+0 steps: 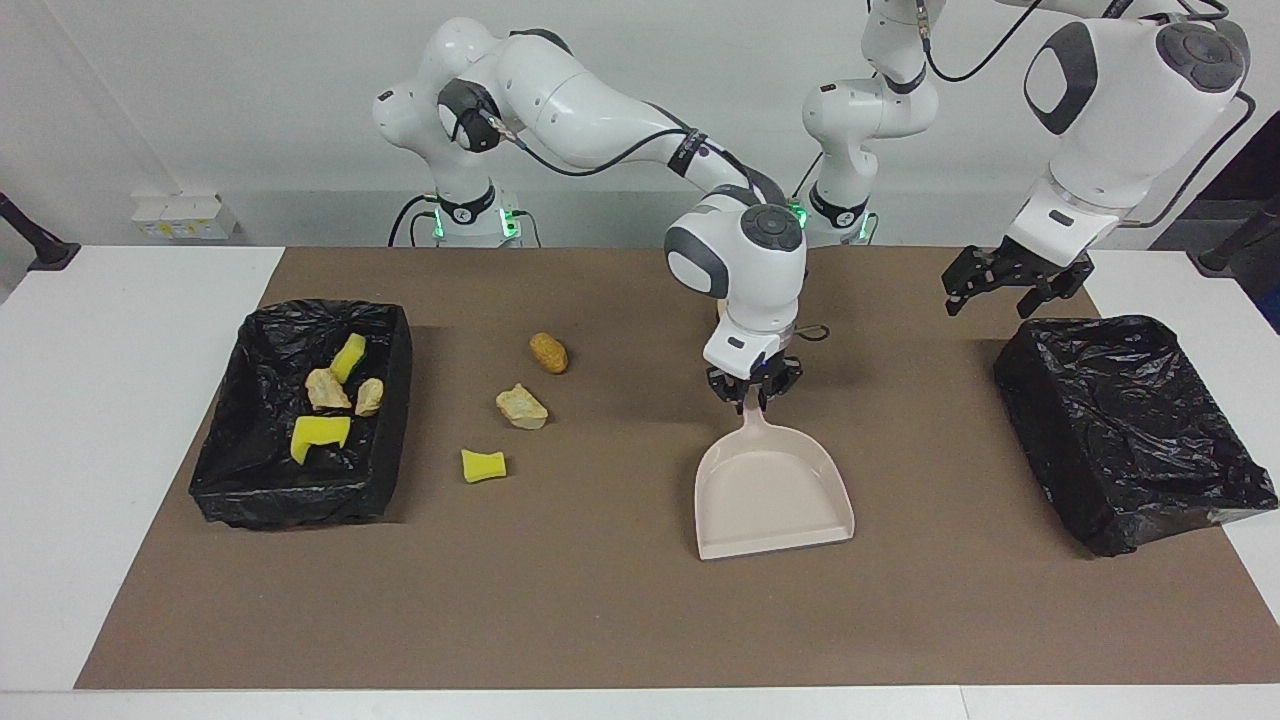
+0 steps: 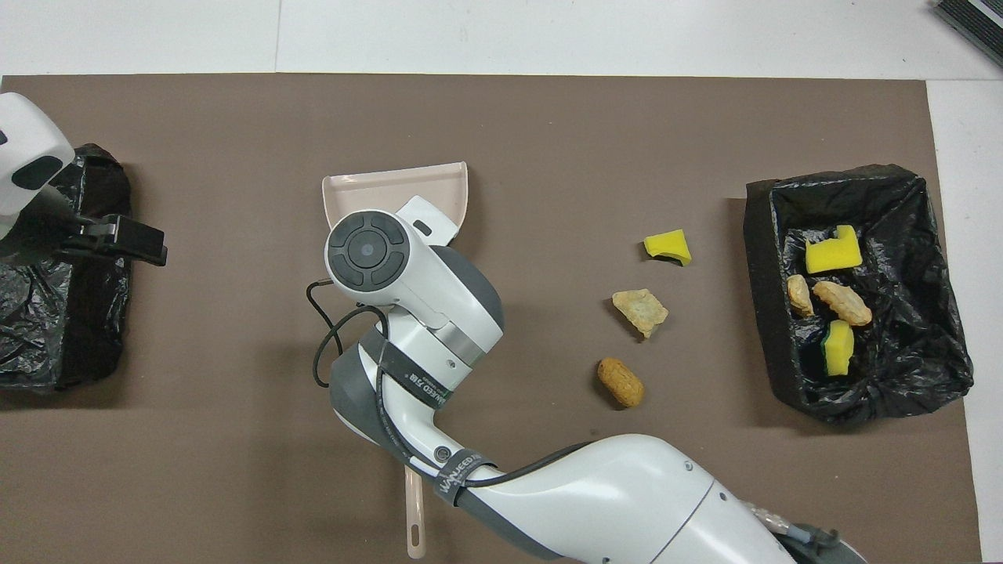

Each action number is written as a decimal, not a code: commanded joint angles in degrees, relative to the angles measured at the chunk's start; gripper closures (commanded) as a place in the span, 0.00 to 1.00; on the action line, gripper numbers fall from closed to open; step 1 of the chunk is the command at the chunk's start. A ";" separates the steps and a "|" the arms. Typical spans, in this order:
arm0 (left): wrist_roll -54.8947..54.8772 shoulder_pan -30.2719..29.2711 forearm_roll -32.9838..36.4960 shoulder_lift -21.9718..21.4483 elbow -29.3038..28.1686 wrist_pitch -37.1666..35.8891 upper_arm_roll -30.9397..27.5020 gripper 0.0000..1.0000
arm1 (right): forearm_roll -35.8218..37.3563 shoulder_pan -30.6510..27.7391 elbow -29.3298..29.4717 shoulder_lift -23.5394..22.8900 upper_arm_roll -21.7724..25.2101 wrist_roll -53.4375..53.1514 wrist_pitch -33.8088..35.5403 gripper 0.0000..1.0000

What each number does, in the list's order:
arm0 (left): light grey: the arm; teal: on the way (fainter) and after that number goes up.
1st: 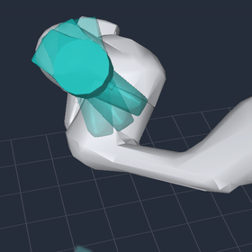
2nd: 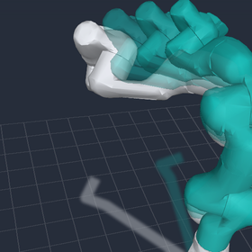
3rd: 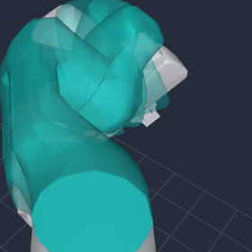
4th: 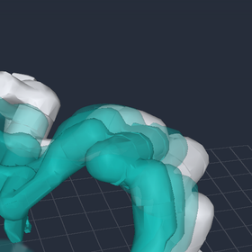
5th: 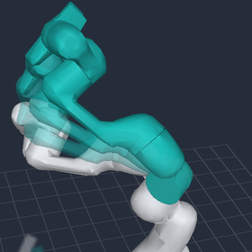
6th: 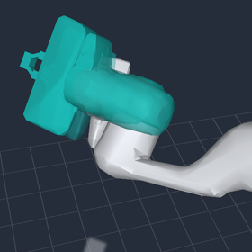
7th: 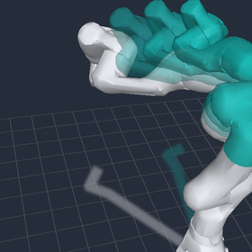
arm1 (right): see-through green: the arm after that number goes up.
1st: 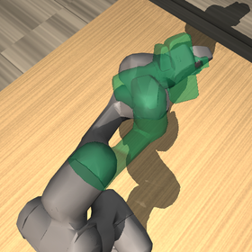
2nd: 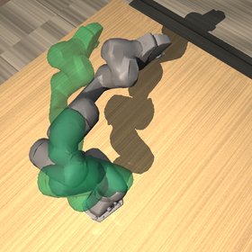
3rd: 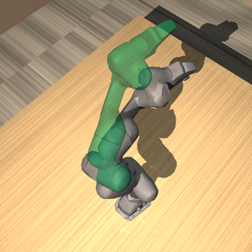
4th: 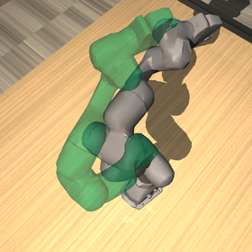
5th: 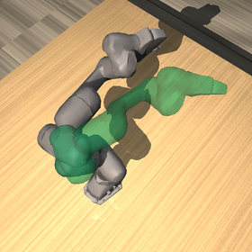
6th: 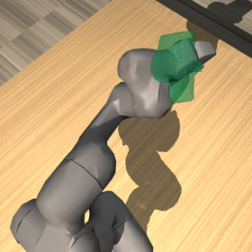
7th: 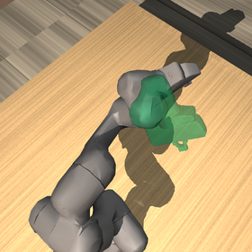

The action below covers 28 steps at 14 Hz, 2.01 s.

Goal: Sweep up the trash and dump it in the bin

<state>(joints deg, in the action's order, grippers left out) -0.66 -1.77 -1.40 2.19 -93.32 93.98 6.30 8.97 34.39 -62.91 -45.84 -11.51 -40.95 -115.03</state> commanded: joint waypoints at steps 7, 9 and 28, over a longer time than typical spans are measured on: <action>-1.89 0.79 0.26 -1.84 -4.23 2.43 -0.23 0.00 | -1.94 -13.98 -6.23 14.25 -0.09 0.08 0.24 0.00; -1.72 1.06 0.17 -1.84 -5.56 4.10 0.12 0.00 | -1.85 -18.11 -12.03 21.37 -0.01 0.87 0.42 0.00; 8.65 14.66 0.08 3.86 -13.97 19.63 0.47 0.00 | -10.38 -38.17 -21.38 46.45 -0.01 29.88 30.64 0.00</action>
<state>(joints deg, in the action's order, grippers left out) 5.65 8.74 -1.51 4.52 -102.67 107.84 7.53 0.36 -3.09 -82.87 -0.59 -11.42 -12.74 -85.85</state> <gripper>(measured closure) 0.000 0.000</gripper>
